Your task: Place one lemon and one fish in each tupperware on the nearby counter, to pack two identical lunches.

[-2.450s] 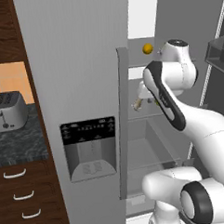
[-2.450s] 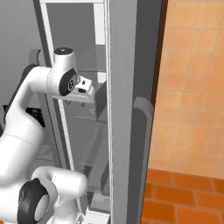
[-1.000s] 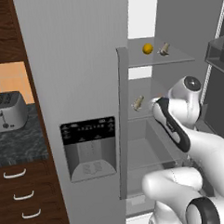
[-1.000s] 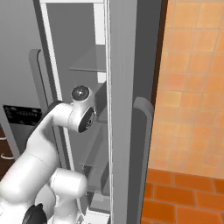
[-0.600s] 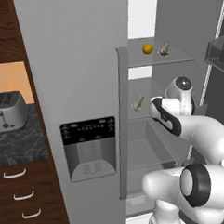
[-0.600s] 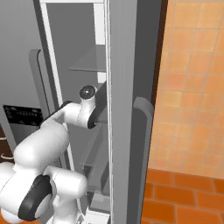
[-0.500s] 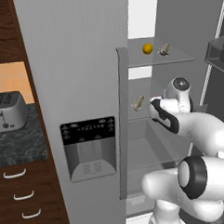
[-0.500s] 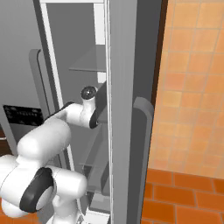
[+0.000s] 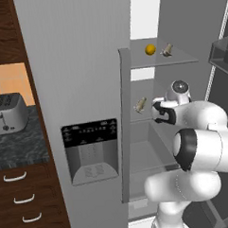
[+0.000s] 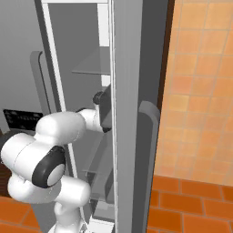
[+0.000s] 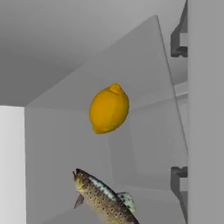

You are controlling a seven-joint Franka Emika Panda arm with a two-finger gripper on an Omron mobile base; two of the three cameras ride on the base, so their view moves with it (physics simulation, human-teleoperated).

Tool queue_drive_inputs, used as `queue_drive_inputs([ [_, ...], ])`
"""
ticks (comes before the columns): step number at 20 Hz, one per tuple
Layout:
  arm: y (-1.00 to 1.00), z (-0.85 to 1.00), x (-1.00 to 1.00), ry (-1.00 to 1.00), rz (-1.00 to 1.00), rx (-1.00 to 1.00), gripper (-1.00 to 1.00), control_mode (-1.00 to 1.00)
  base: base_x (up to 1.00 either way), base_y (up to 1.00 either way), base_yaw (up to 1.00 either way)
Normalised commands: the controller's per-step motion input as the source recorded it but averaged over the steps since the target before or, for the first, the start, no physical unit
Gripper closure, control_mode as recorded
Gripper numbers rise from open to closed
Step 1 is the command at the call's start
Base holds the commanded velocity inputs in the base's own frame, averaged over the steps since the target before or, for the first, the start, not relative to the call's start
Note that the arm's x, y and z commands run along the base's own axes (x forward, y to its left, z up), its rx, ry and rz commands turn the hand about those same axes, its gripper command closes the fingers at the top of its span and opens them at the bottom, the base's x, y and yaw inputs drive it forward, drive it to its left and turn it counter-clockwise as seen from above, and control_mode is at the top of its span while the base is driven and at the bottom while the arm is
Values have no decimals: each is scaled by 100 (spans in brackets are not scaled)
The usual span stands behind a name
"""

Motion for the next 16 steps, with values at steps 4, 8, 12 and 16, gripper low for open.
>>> queue_drive_inputs([
  [4, -18, -7, 34, 1, 0, 4, -100, -100, 0, 0, 0],
  [8, -8, -17, 37, 2, 0, 2, -100, -100, 0, 0, 0],
  [12, -2, -23, 44, 4, 0, 1, -100, -100, 0, 0, 0],
  [16, -14, -23, 41, 3, 0, 1, -100, -100, 0, 0, 0],
])
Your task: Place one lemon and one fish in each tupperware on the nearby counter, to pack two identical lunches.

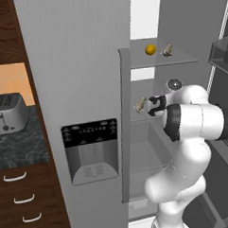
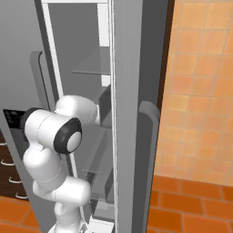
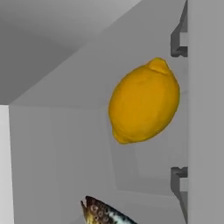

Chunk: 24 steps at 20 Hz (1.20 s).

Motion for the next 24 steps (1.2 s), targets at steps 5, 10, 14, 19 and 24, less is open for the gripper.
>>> queue_drive_inputs([
  [5, -19, -27, 36, 1, 0, 0, -100, -100, 0, 0, 0],
  [10, -13, -33, 33, 0, 0, 0, -100, -100, 0, 0, 0],
  [14, 0, -46, 17, 0, 0, 0, 100, -100, 0, 0, 0],
  [19, 0, -38, 9, -2, 0, 0, 100, -100, 0, 0, 0],
  [24, 34, 1, -84, -8, 6, -1, 100, -100, 0, 0, 0],
])
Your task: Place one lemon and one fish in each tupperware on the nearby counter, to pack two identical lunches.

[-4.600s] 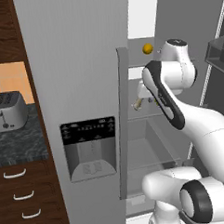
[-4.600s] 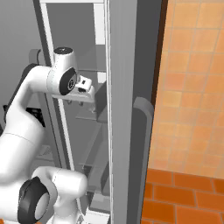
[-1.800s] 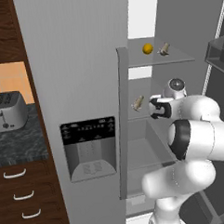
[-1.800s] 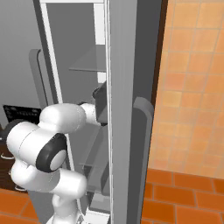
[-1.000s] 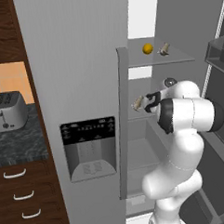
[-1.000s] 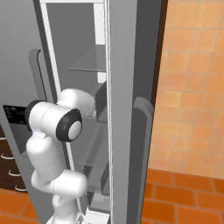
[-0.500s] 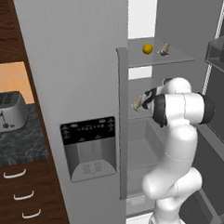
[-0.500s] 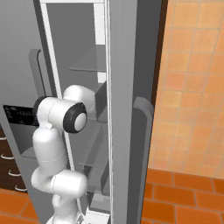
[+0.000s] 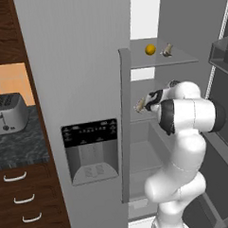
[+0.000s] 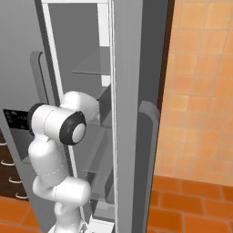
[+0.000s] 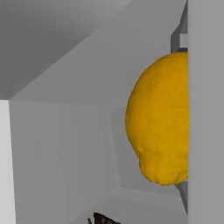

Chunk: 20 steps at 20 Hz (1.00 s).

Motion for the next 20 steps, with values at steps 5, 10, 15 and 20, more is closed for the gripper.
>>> queue_drive_inputs([
  [5, 57, 48, -100, -4, 25, -4, 100, -100, 0, 0, 0],
  [10, 35, 97, -100, -3, 25, -1, 100, -100, 0, 0, 0],
  [15, 34, 91, -100, 4, 25, 0, 100, -100, 0, 0, 0],
  [20, 26, 45, -100, 11, 12, 0, 100, -100, 0, 0, 0],
])
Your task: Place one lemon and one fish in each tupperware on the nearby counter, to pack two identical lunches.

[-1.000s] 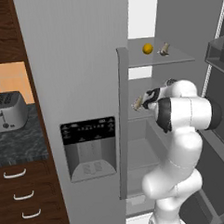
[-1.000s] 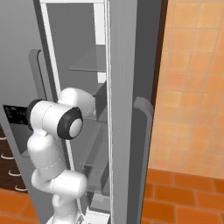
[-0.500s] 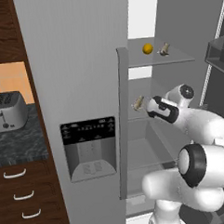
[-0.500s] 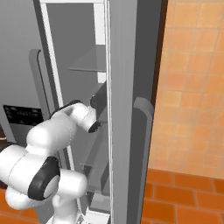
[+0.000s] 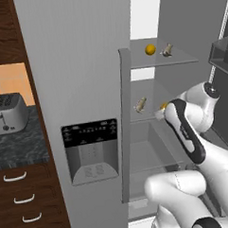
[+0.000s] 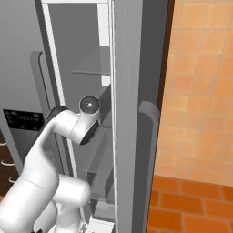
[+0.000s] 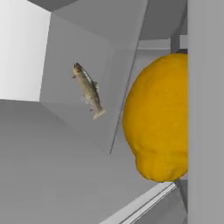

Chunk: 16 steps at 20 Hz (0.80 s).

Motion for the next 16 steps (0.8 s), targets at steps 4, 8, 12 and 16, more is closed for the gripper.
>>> queue_drive_inputs([
  [4, 7, 7, -100, 21, 0, 0, 100, -100, 0, 0, 0],
  [8, 7, -9, -100, 22, 1, -1, 100, -100, 0, 0, 0],
  [12, 0, 0, 0, 0, 0, 0, 100, 100, -100, 37, 6],
  [16, 0, 0, 0, 0, 0, 0, 100, 100, -69, 98, 8],
])
